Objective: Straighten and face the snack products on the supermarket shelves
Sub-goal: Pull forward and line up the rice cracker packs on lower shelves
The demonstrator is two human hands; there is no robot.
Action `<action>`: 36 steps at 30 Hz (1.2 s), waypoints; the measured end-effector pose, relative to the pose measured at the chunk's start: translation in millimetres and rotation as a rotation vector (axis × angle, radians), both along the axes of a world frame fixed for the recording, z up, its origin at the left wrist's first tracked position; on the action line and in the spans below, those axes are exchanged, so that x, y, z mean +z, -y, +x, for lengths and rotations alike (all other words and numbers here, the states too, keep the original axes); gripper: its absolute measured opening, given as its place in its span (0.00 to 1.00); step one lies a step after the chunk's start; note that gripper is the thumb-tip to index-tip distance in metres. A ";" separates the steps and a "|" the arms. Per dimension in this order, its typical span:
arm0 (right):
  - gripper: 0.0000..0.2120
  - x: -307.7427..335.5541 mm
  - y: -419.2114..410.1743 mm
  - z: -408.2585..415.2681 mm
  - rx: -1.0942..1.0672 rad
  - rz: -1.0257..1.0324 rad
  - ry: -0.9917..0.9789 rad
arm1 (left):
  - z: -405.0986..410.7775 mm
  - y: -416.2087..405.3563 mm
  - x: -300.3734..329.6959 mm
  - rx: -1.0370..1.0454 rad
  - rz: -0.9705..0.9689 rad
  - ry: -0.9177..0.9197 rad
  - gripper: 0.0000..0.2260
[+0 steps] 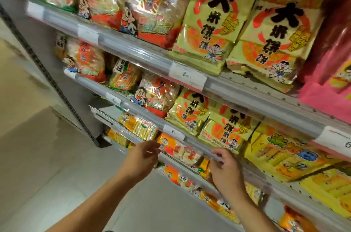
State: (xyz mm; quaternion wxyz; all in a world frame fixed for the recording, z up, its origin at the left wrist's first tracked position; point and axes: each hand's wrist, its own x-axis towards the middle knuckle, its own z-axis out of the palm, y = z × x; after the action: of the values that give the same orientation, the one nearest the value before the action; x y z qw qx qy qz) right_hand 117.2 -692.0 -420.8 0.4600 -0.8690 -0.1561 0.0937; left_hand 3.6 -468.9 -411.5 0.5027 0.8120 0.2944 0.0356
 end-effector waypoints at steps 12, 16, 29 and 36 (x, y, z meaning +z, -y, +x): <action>0.24 5.8 -204.2 -22.3 0.184 -0.311 0.200 | -116.9 -192.1 -22.5 0.096 0.053 -0.092 0.15; 0.24 13.5 -246.4 -16.2 0.147 -0.293 0.243 | -143.9 -233.3 -26.7 0.136 0.037 -0.159 0.10; 0.36 -31.3 -286.0 24.1 0.120 -0.513 0.449 | -77.6 -348.7 -34.0 0.139 0.029 -0.166 0.14; 0.26 -25.2 -308.7 16.6 -0.011 -0.460 0.462 | -16.7 -404.4 -15.8 0.152 0.093 0.020 0.17</action>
State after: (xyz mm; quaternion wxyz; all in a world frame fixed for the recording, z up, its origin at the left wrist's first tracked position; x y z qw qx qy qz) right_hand 133.9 -383.3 -446.0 0.2047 -0.9493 -0.2263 -0.0757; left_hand -13.1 -64.5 -427.3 0.4631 0.8096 0.3480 0.0953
